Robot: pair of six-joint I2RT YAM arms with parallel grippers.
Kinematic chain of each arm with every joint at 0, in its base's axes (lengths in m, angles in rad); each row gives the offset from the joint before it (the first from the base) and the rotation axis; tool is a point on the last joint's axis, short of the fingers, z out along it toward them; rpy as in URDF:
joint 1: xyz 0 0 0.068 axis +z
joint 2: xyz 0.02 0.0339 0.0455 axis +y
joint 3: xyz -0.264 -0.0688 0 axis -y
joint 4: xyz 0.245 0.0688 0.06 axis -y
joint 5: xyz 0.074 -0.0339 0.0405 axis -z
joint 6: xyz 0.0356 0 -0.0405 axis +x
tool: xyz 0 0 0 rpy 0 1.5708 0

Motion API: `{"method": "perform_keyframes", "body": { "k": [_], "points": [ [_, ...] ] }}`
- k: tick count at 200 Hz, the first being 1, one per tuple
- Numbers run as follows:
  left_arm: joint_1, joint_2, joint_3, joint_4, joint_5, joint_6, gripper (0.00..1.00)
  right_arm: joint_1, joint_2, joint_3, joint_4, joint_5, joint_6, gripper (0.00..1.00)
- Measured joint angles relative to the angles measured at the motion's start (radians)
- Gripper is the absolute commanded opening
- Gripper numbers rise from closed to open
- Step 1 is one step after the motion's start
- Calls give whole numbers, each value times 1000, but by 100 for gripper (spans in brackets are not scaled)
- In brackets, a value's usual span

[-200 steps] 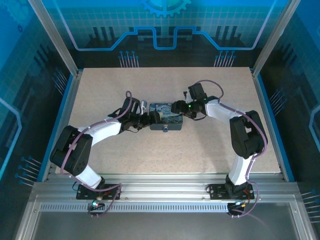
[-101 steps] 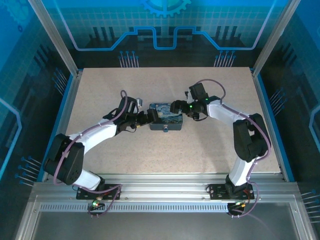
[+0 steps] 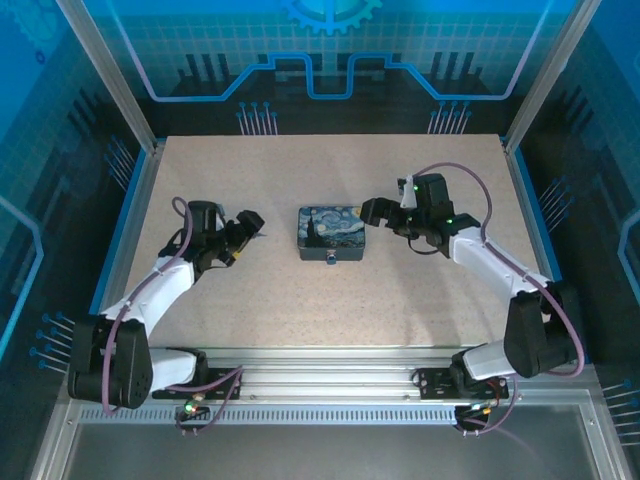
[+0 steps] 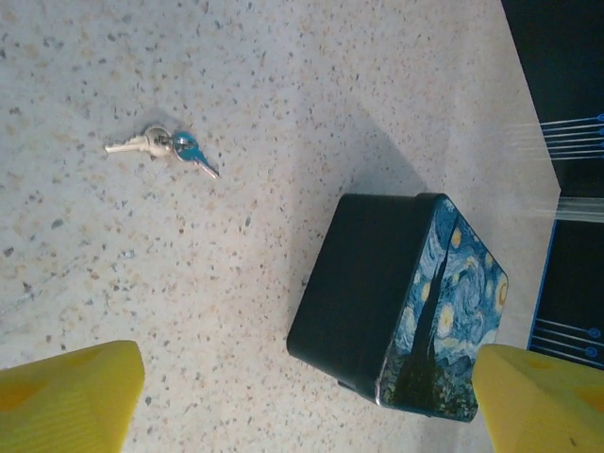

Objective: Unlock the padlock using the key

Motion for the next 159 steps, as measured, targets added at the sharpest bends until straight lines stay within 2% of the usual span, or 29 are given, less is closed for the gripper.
{"method": "perform_keyframes", "body": {
  "k": [21, 32, 42, 83, 114, 159],
  "points": [
    [0, 26, 84, -105, -15, 24, 78, 31, -40, 0, -26, 18, -19, 90],
    [-1, 56, 138, -154, -32, 37, 71, 61, -63, 0, -49, 40, -32, 88],
    [0, 92, 180, -185, -44, 41, 68, 92, -81, 2, -70, 55, -52, 86],
    [-9, 275, 305, -282, -71, 44, 56, 216, -100, 39, -168, 151, -124, 86],
    [-57, 425, 442, -385, -140, 35, 54, 261, -100, 44, -203, 198, -151, 86],
    [-103, 574, 608, -481, -248, 14, 49, 267, -102, 43, -212, 228, -158, 86]
  ]
}}
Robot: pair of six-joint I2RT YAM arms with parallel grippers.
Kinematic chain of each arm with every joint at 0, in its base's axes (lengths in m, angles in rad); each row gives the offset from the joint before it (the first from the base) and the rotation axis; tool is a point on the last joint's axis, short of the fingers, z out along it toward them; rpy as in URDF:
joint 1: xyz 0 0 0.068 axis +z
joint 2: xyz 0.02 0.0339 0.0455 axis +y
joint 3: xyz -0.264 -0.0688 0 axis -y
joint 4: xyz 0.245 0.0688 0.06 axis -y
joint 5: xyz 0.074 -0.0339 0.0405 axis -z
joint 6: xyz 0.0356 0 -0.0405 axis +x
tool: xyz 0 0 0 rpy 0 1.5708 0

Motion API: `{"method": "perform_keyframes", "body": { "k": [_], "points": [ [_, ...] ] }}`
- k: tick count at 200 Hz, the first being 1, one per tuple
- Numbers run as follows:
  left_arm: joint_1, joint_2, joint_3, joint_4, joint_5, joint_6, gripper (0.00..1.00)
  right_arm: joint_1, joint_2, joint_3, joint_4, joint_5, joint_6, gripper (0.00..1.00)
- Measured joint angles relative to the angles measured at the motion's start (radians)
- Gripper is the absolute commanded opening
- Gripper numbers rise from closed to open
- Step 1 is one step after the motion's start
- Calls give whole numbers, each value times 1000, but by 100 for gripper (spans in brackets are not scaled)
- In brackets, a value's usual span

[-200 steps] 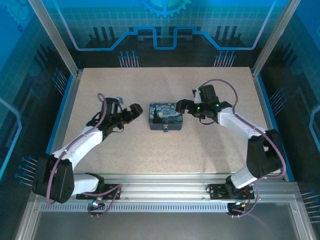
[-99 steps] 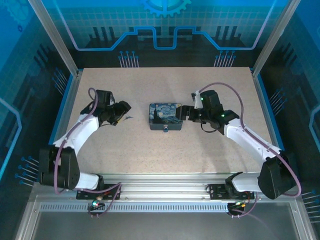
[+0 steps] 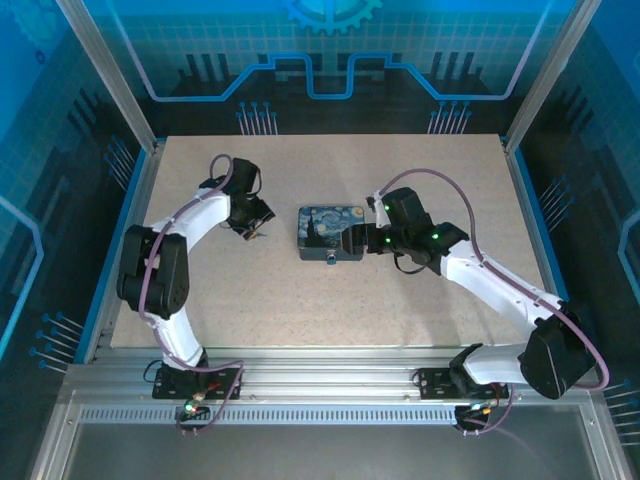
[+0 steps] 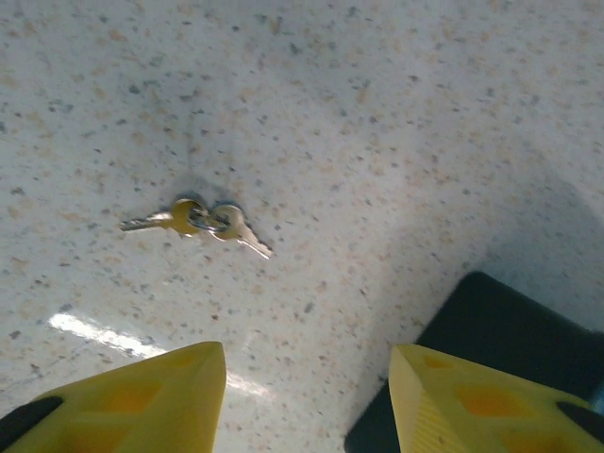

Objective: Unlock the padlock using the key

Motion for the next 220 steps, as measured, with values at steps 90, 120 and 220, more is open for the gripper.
{"method": "perform_keyframes", "body": {
  "k": [90, 120, 220],
  "points": [
    [-20, 71, 23, -72, -100, -153, 56, 0, -19, -20, 3, 7, 0, 87],
    [-20, 104, 42, -90, -109, -202, 58, -1, -19, -33, 9, 6, -1, 87],
    [-20, 209, 145, -120, -128, -304, 57, -27, -58, -74, 24, -5, -7, 87]
  ]
}}
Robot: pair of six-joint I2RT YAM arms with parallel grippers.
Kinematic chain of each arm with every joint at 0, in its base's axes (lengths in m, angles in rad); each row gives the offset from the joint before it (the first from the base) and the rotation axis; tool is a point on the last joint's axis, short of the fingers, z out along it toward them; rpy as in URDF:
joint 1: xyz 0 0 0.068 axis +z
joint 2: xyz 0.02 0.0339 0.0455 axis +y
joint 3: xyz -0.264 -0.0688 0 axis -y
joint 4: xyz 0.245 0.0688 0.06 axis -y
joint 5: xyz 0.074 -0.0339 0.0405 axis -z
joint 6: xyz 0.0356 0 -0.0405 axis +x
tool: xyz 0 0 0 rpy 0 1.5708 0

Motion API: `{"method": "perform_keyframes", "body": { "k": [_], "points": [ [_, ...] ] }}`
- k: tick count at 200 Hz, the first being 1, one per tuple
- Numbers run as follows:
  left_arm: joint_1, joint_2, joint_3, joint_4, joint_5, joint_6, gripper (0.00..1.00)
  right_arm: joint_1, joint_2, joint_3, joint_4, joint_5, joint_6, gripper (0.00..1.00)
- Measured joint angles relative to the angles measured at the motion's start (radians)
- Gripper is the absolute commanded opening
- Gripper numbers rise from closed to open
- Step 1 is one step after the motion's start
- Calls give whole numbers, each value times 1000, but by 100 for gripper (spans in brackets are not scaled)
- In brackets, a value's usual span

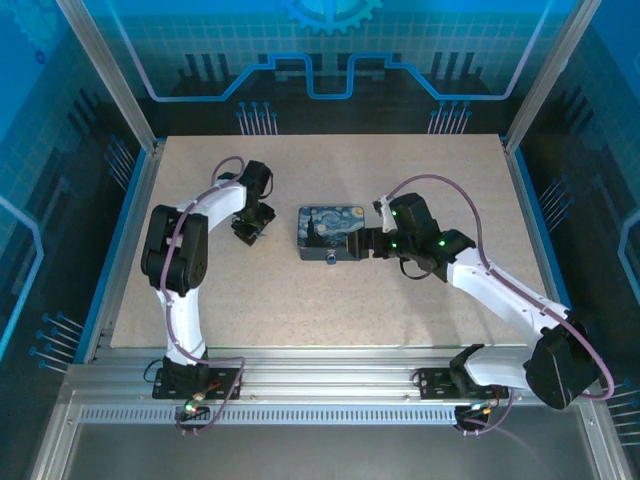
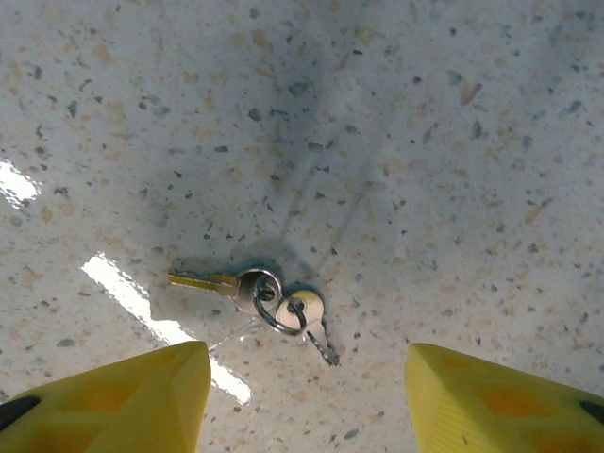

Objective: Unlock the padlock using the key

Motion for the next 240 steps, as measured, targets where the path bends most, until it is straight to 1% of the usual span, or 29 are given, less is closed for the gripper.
{"method": "perform_keyframes", "body": {
  "k": [65, 118, 133, 154, 175, 200, 240],
  "points": [
    [3, 19, 3, -23, -34, -33, 57, -17, -19, -31, 16, -27, 0, 86],
    [19, 47, 17, -24, -37, -48, 56, -24, -35, -43, 27, -44, 0, 86],
    [20, 51, 28, -29, -37, -50, 50, -26, -36, -43, 34, -49, 0, 86],
    [21, 61, 35, -55, -41, -46, 36, -26, -38, -43, 39, -52, 0, 86],
    [24, 62, 36, -83, -44, -41, 18, -27, -43, -43, 42, -53, 0, 86],
    [28, 58, 35, -93, -40, -50, 0, -33, -49, -43, 46, -53, 1, 86],
    [29, 41, 10, -37, -32, -39, 0, -37, -61, -79, 51, -52, 3, 86]
  ]
}}
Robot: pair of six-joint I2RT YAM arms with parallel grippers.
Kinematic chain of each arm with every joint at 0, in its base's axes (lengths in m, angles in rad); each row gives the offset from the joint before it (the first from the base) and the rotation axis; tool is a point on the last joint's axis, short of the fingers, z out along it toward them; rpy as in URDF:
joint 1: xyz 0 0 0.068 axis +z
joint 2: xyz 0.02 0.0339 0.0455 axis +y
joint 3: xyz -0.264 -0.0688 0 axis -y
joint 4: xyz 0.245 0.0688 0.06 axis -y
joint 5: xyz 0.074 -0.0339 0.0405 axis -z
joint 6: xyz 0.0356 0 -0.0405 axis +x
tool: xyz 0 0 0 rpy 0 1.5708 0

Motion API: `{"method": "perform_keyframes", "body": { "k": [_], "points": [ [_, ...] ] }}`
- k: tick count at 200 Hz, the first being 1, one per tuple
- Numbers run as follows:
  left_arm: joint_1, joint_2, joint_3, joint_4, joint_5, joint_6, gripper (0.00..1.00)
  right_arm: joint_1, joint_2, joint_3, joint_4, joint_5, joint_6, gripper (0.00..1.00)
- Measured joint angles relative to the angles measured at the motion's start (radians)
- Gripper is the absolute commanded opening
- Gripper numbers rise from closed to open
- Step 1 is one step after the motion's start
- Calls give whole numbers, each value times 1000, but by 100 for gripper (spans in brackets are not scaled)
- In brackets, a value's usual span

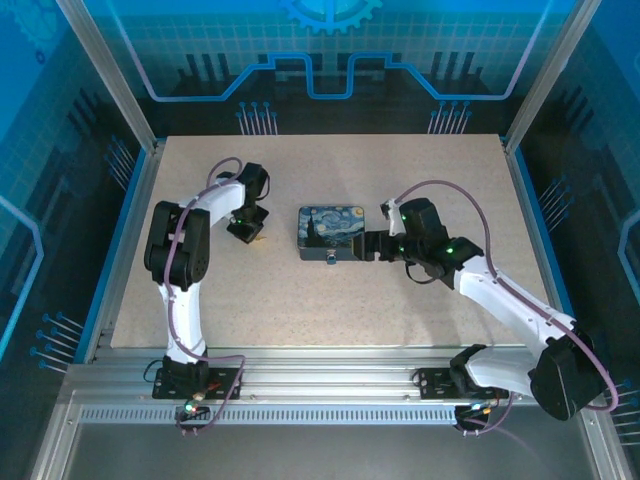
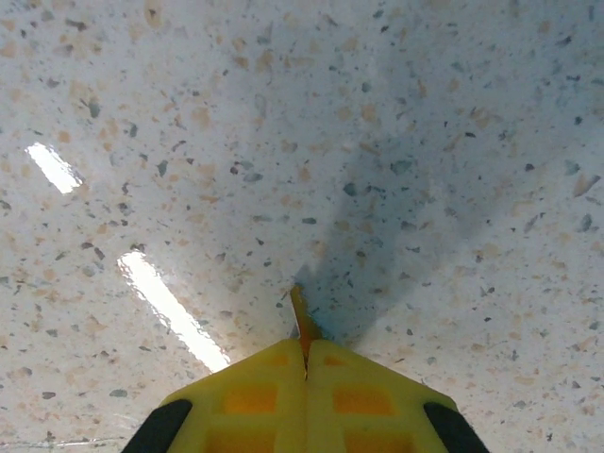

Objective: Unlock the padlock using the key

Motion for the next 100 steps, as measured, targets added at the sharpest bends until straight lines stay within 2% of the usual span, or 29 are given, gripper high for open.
{"method": "perform_keyframes", "body": {
  "k": [57, 100],
  "points": [
    [3, -109, -113, 106, 68, 90, 0, -2, -16, -30, 2, -1, 21, 86],
    [-10, -291, -123, 131, 140, 181, 0, 0, -45, -30, 10, -17, 33, 85]
  ]
}}
